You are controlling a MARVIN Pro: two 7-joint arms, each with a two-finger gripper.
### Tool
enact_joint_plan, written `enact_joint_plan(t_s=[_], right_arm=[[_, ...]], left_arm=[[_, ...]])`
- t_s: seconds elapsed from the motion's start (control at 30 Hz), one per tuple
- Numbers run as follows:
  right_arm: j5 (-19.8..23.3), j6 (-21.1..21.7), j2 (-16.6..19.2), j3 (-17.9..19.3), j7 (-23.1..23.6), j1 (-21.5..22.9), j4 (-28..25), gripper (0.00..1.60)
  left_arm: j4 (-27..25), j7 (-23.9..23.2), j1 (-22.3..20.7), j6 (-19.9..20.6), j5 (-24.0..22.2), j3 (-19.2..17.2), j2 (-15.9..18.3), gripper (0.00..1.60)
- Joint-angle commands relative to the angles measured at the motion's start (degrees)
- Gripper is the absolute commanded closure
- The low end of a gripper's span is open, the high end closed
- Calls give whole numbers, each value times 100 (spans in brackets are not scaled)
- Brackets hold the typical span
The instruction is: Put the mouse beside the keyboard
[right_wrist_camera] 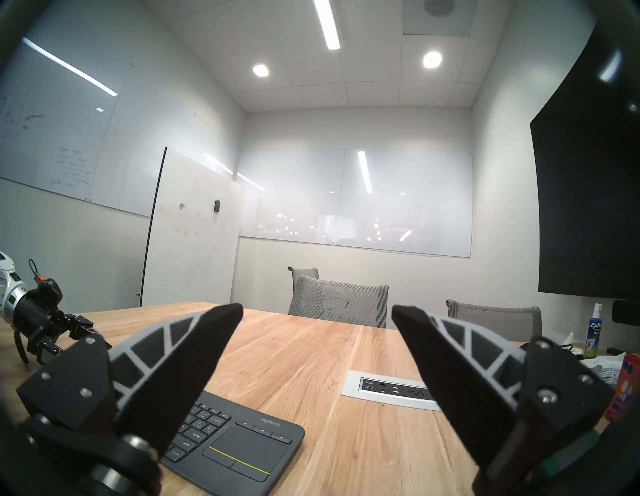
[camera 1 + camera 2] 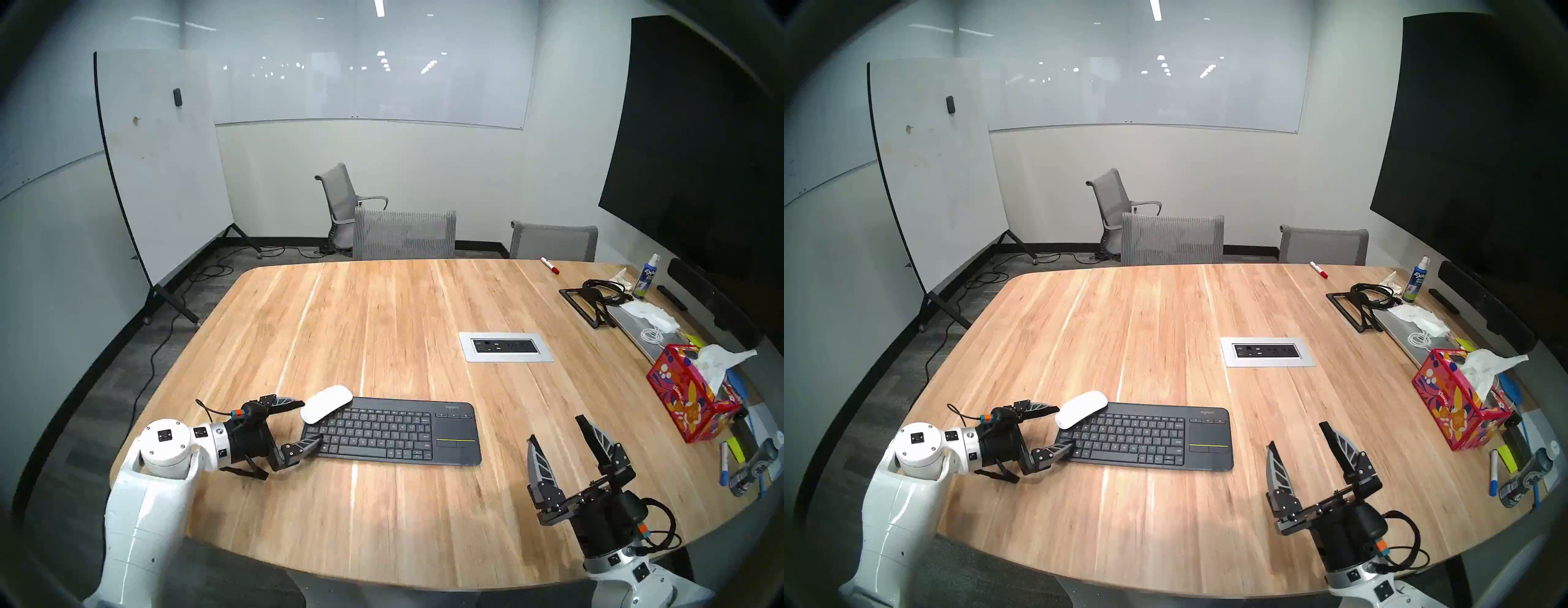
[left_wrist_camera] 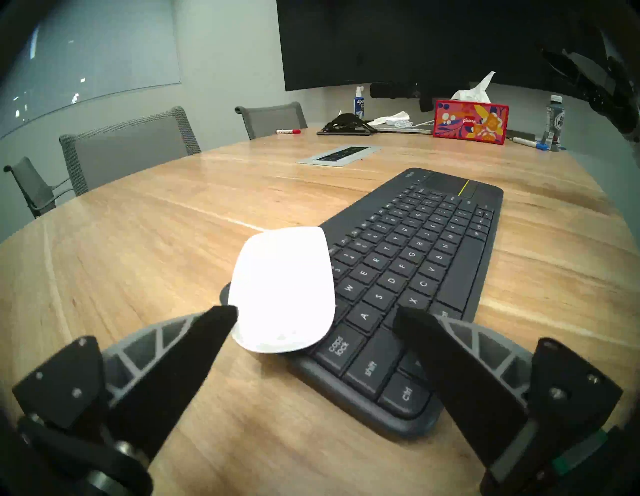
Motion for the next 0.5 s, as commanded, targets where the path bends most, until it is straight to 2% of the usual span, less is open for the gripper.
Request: enact_joint_plan(t_s=[0.0,0.47], right_arm=[[-7,-7,-6,3,-4,-11,-67,0],[-7,-7,-6,3,-4,-11,-67,0]], left_arm=[[203,123,-373,-14,-17,36,-80,0],[474,31,-608,-40,-181,5,-29,0]])
